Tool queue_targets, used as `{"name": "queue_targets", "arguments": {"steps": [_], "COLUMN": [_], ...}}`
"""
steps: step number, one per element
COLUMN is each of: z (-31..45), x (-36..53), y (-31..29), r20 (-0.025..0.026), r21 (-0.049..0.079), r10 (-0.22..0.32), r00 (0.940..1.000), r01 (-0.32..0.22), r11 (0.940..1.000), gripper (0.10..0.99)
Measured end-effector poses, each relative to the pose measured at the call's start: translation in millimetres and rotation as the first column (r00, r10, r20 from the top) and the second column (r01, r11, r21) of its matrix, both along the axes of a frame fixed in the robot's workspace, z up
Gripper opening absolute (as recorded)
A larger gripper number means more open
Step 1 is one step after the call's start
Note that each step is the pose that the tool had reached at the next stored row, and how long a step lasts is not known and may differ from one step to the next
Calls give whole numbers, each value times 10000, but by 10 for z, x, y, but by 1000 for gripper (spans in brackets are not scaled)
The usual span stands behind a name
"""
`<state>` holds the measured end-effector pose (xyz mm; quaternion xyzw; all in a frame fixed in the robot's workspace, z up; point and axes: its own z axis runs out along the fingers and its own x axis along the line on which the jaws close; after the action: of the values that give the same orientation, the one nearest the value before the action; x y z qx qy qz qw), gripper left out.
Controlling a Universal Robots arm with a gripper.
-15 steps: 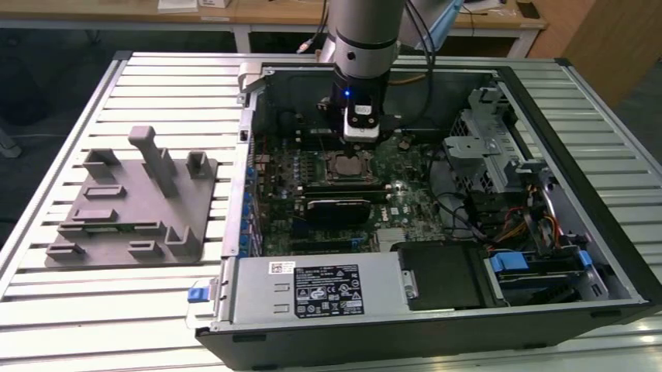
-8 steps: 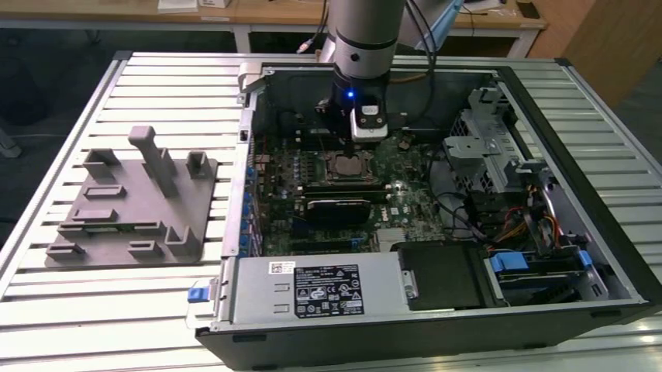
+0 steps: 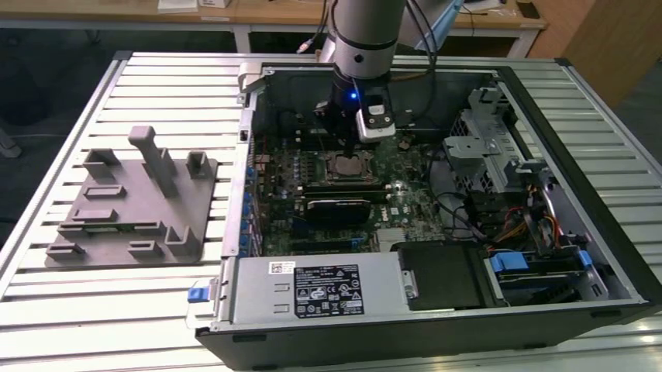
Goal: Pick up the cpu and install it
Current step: 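Close the cpu cover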
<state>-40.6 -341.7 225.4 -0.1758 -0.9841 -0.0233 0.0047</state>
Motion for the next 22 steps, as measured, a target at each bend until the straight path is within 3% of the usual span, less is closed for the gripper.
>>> {"name": "queue_targets", "arguments": {"steps": [4,9,13,15,17,22], "z": [-3,-7,-8,-9,-15,-39], "x": [0,0,0,1,0,-2], "y": [0,0,0,0,-1,-2], "r20": [1,0,0,25,132,470], "r21": [1,-1,0,-4,-22,-88], "r10": [653,1490,1540,1541,1542,1541], "r00": [9979,9888,9881,9880,9880,9869], "r01": [-653,-1490,-1540,-1541,-1541,-1538], "r11": [9979,9888,9881,9880,9880,9881], "gripper": [106,106,106,106,106,106]}}
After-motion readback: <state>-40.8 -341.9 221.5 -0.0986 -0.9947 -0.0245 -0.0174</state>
